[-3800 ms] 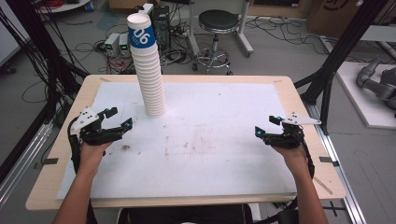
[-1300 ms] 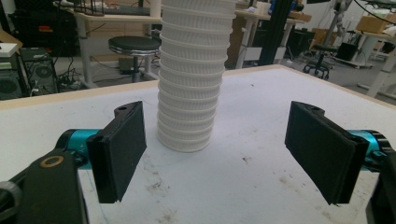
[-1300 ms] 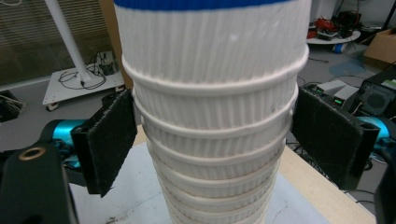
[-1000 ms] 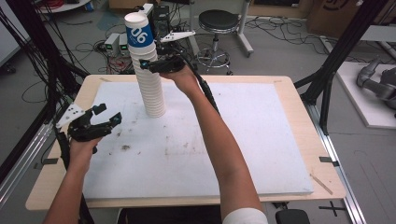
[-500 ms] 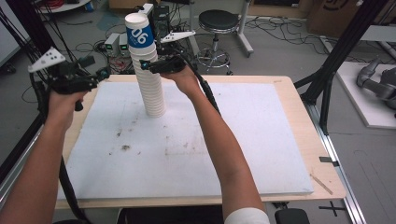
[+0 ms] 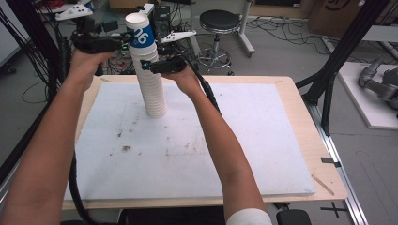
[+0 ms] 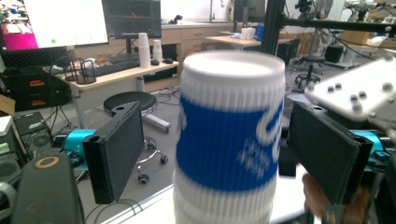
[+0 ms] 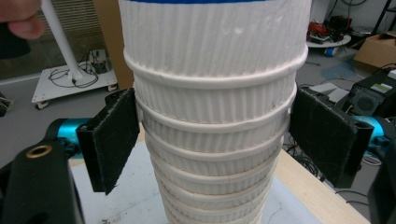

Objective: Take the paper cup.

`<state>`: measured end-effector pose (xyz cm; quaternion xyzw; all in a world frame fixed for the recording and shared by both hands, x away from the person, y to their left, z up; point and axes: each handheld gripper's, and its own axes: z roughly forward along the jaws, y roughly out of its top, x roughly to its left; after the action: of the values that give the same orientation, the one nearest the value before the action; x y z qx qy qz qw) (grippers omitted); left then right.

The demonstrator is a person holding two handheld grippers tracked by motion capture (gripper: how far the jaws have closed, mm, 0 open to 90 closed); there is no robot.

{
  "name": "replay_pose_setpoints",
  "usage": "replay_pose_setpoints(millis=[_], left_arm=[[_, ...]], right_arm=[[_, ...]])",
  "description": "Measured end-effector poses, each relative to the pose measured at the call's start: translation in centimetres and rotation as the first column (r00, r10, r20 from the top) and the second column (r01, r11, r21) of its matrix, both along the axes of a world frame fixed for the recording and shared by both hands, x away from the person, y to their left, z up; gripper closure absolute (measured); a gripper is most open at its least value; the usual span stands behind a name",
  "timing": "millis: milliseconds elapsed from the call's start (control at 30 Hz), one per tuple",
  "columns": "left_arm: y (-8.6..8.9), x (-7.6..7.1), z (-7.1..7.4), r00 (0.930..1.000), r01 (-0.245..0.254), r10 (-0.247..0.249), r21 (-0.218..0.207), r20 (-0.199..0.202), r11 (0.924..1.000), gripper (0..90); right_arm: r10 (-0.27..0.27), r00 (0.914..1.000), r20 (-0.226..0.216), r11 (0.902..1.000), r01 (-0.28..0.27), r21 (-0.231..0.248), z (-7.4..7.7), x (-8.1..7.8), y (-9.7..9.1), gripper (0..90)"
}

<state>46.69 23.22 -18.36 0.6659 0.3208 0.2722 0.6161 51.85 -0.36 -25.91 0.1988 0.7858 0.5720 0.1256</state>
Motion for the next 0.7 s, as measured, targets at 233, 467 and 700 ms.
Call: replay_pose_setpoints(millis=[233, 467, 700], left_arm=[[-2.3, 1.1, -0.5, 0.9995, -0.003, 0.005, 0.062, -0.031, 0.9981, 18.9], [-3.1, 1.5, -0.4, 0.9993, -0.001, 0.004, 0.077, -0.036, 0.9970, 24.3], [-2.8, 0.8, 1.3, 0.9989, -0.011, 0.012, -0.024, 0.045, 0.9997, 27.1]], right_arm=[[0.005, 1.0000, -0.003, 0.9999, -0.005, -0.015, 0.2, -0.3, 0.0, 17.3], [0.001, 1.0000, -0.009, 0.9998, -0.001, -0.022, 0.3, -0.3, -0.4, 17.3], [0.005, 1.0000, 0.000, 0.9998, -0.005, -0.019, 0.2, -0.4, -0.5, 17.4]])
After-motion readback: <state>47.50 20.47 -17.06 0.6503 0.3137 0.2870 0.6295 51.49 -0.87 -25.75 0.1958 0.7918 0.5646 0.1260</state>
